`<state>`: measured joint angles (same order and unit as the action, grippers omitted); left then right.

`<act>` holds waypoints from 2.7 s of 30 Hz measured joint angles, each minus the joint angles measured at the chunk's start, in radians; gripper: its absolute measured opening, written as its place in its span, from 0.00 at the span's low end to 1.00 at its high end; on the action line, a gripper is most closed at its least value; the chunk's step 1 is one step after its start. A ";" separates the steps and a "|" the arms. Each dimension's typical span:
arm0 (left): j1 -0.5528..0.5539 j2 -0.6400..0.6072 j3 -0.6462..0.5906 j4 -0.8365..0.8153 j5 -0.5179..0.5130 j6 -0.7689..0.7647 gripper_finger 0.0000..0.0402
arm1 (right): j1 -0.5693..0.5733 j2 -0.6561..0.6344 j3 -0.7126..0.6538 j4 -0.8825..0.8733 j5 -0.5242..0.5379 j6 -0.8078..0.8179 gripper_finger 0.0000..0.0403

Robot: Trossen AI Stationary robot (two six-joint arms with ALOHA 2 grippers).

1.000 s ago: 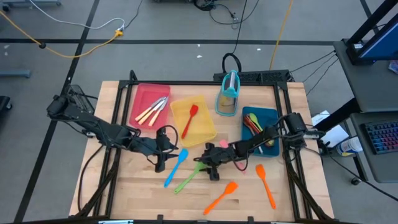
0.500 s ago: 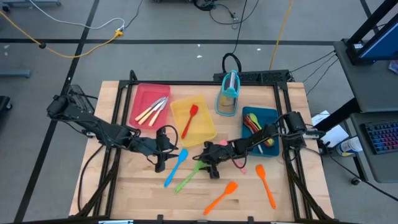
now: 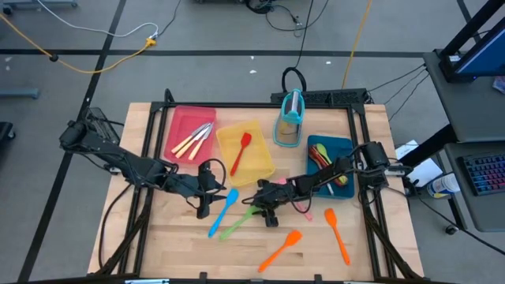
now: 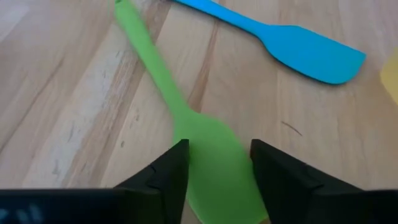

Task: Pick & Place Kitchen Items
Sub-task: Put the green spatula into the yellow bin

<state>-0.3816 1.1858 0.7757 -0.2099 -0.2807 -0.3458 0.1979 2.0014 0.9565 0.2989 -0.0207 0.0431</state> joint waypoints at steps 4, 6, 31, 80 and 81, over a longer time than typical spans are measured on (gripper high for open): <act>0.000 0.000 0.000 0.000 0.000 0.000 0.36 | 0.010 0.000 0.000 0.000 -0.012 -0.002 0.28; 0.000 0.000 0.000 0.000 0.000 0.000 0.36 | 0.018 0.000 0.000 0.013 -0.011 -0.003 0.22; -0.033 0.000 0.000 -0.050 -0.002 -0.033 0.36 | 0.087 -0.114 -0.004 0.093 0.054 -0.115 0.30; -0.033 0.000 0.000 -0.049 -0.019 -0.026 0.36 | 0.054 -0.015 -0.003 0.164 -0.003 -0.055 0.04; -0.033 0.000 0.000 -0.049 -0.019 -0.026 0.36 | 0.061 -0.022 -0.003 0.163 -0.002 -0.056 0.04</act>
<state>-0.4149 1.1862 0.7761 -0.2588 -0.2993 -0.3721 0.2591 1.9795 0.9535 0.4616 -0.0231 -0.0124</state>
